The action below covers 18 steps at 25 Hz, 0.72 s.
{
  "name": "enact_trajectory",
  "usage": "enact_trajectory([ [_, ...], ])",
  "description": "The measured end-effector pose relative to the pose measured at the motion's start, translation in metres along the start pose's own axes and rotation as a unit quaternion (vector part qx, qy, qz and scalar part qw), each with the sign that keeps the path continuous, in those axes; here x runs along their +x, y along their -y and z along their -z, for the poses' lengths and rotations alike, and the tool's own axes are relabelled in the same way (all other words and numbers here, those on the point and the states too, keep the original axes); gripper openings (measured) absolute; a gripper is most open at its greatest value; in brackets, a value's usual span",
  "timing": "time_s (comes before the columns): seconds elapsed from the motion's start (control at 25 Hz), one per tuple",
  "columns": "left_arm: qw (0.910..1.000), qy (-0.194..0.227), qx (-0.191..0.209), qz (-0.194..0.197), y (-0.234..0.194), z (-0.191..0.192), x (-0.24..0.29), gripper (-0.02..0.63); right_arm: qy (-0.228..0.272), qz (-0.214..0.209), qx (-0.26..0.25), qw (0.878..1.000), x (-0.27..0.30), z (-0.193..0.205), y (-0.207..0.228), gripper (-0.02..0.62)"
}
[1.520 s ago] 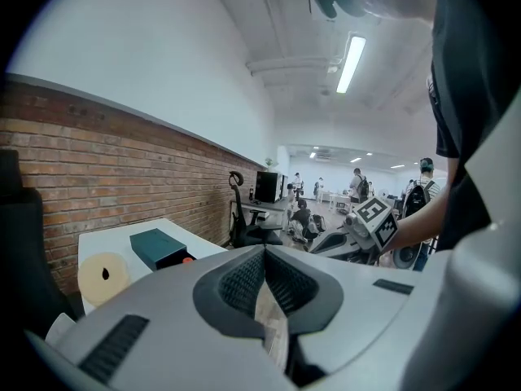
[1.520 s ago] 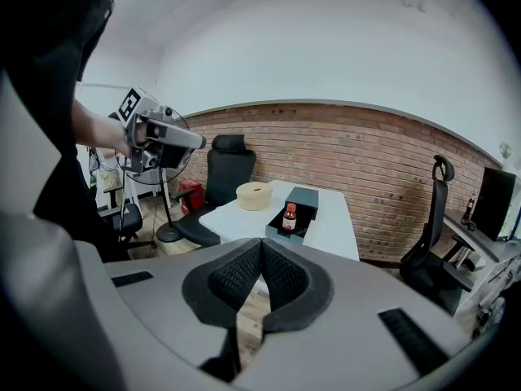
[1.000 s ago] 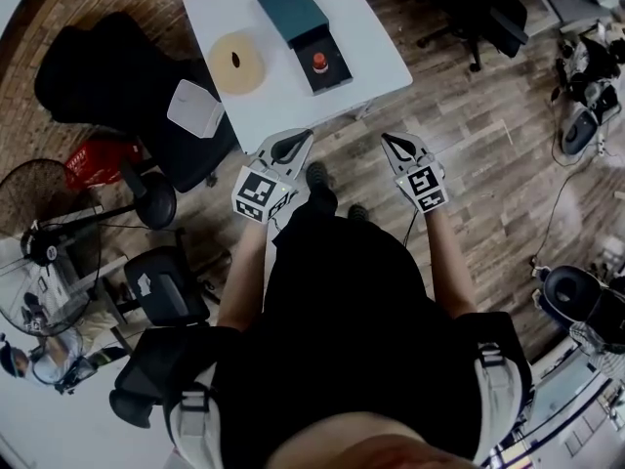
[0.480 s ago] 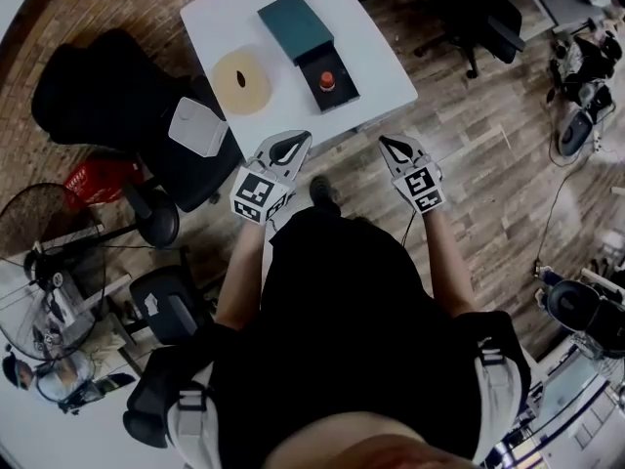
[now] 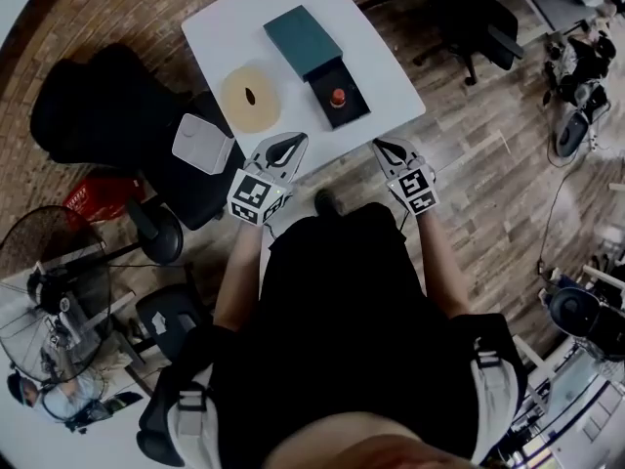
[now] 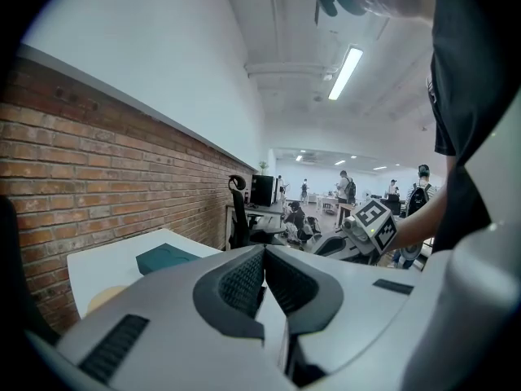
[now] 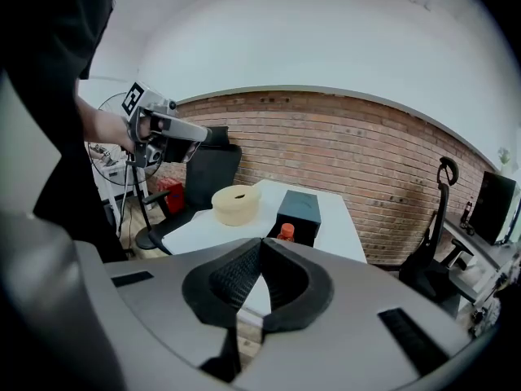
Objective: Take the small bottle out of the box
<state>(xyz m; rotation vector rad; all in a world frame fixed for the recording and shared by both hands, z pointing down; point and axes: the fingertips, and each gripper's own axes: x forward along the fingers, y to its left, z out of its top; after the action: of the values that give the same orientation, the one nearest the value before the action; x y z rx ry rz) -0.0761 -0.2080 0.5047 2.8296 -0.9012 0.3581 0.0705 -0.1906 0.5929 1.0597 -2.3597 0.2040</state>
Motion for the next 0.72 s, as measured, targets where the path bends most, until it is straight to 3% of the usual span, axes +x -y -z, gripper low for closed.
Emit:
enact_trajectory([
  [0.32,1.0,-0.005,-0.003,-0.003,-0.007,0.006,-0.009,0.02,-0.008,-0.001,0.008,1.0,0.011,0.005,-0.004,-0.002],
  [0.72,0.9986,0.008,-0.008,-0.052,-0.022,0.0,-0.021,0.02,-0.005,-0.038,-0.012,0.999,0.035,0.002,-0.003,-0.002],
])
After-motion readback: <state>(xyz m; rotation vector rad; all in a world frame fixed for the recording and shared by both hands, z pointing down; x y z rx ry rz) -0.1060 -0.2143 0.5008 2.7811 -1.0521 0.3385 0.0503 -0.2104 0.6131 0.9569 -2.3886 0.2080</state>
